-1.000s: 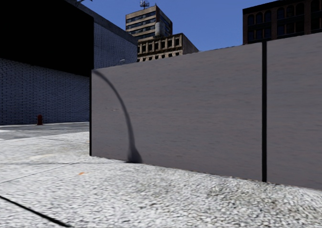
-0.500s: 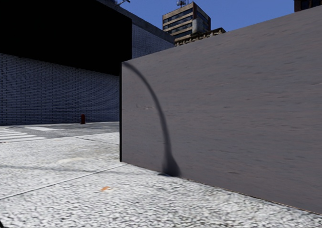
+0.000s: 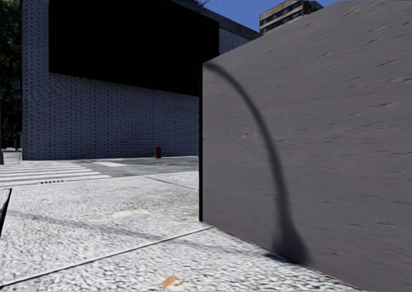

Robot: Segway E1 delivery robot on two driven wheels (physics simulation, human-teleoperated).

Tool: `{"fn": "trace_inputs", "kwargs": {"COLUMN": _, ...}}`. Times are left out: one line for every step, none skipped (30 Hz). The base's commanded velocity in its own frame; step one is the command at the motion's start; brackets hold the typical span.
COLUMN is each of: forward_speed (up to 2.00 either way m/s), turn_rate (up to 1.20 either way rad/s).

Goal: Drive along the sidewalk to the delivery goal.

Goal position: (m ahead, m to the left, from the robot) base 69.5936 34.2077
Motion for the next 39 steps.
{"fn": "trace_inputs", "kwargs": {"forward_speed": 1.3, "turn_rate": 0.6}}
{"fn": "trace_inputs", "kwargs": {"forward_speed": 1.3, "turn_rate": 0.6}}
{"fn": "trace_inputs", "kwargs": {"forward_speed": 1.3, "turn_rate": 0.6}}
{"fn": "trace_inputs", "kwargs": {"forward_speed": 1.3, "turn_rate": 0.6}}
{"fn": "trace_inputs", "kwargs": {"forward_speed": 1.3, "turn_rate": 0.61}}
{"fn": "trace_inputs", "kwargs": {"forward_speed": 1.3, "turn_rate": 0.62}}
{"fn": "trace_inputs", "kwargs": {"forward_speed": 1.3, "turn_rate": 0.62}}
{"fn": "trace_inputs", "kwargs": {"forward_speed": 1.3, "turn_rate": 0.62}}
{"fn": "trace_inputs", "kwargs": {"forward_speed": 1.3, "turn_rate": 0.63}}
{"fn": "trace_inputs", "kwargs": {"forward_speed": 1.3, "turn_rate": 0.63}}
{"fn": "trace_inputs", "kwargs": {"forward_speed": 1.3, "turn_rate": 0.64}}
{"fn": "trace_inputs", "kwargs": {"forward_speed": 1.3, "turn_rate": 0.65}}
{"fn": "trace_inputs", "kwargs": {"forward_speed": 1.3, "turn_rate": 0.65}}
{"fn": "trace_inputs", "kwargs": {"forward_speed": 1.3, "turn_rate": 0.65}}
{"fn": "trace_inputs", "kwargs": {"forward_speed": 1.3, "turn_rate": 0.65}}
{"fn": "trace_inputs", "kwargs": {"forward_speed": 1.3, "turn_rate": 0.65}}
{"fn": "trace_inputs", "kwargs": {"forward_speed": 1.3, "turn_rate": 0.65}}
{"fn": "trace_inputs", "kwargs": {"forward_speed": 1.3, "turn_rate": 0.65}}
{"fn": "trace_inputs", "kwargs": {"forward_speed": 1.3, "turn_rate": 0.65}}
{"fn": "trace_inputs", "kwargs": {"forward_speed": 1.3, "turn_rate": 0.65}}
{"fn": "trace_inputs", "kwargs": {"forward_speed": 1.3, "turn_rate": 0.65}}
{"fn": "trace_inputs", "kwargs": {"forward_speed": 1.3, "turn_rate": 0.65}}
{"fn": "trace_inputs", "kwargs": {"forward_speed": 1.3, "turn_rate": 0.65}}
{"fn": "trace_inputs", "kwargs": {"forward_speed": 1.3, "turn_rate": 0.65}}
{"fn": "trace_inputs", "kwargs": {"forward_speed": 1.3, "turn_rate": 0.65}}
{"fn": "trace_inputs", "kwargs": {"forward_speed": 1.3, "turn_rate": 0.65}}
{"fn": "trace_inputs", "kwargs": {"forward_speed": 1.3, "turn_rate": 0.65}}
{"fn": "trace_inputs", "kwargs": {"forward_speed": 1.3, "turn_rate": 0.65}}
{"fn": "trace_inputs", "kwargs": {"forward_speed": 1.3, "turn_rate": 0.65}}
{"fn": "trace_inputs", "kwargs": {"forward_speed": 1.3, "turn_rate": 0.65}}
{"fn": "trace_inputs", "kwargs": {"forward_speed": 1.3, "turn_rate": 0.65}}
{"fn": "trace_inputs", "kwargs": {"forward_speed": 1.3, "turn_rate": 0.65}}
{"fn": "trace_inputs", "kwargs": {"forward_speed": 1.3, "turn_rate": 0.65}}
{"fn": "trace_inputs", "kwargs": {"forward_speed": 1.3, "turn_rate": 0.65}}
{"fn": "trace_inputs", "kwargs": {"forward_speed": 1.3, "turn_rate": 0.48}}
{"fn": "trace_inputs", "kwargs": {"forward_speed": 1.3, "turn_rate": 0.48}}
{"fn": "trace_inputs", "kwargs": {"forward_speed": 1.28, "turn_rate": 0.22}}
{"fn": "trace_inputs", "kwargs": {"forward_speed": 1.24, "turn_rate": 0.01}}
{"fn": "trace_inputs", "kwargs": {"forward_speed": 1.23, "turn_rate": 0.0}}
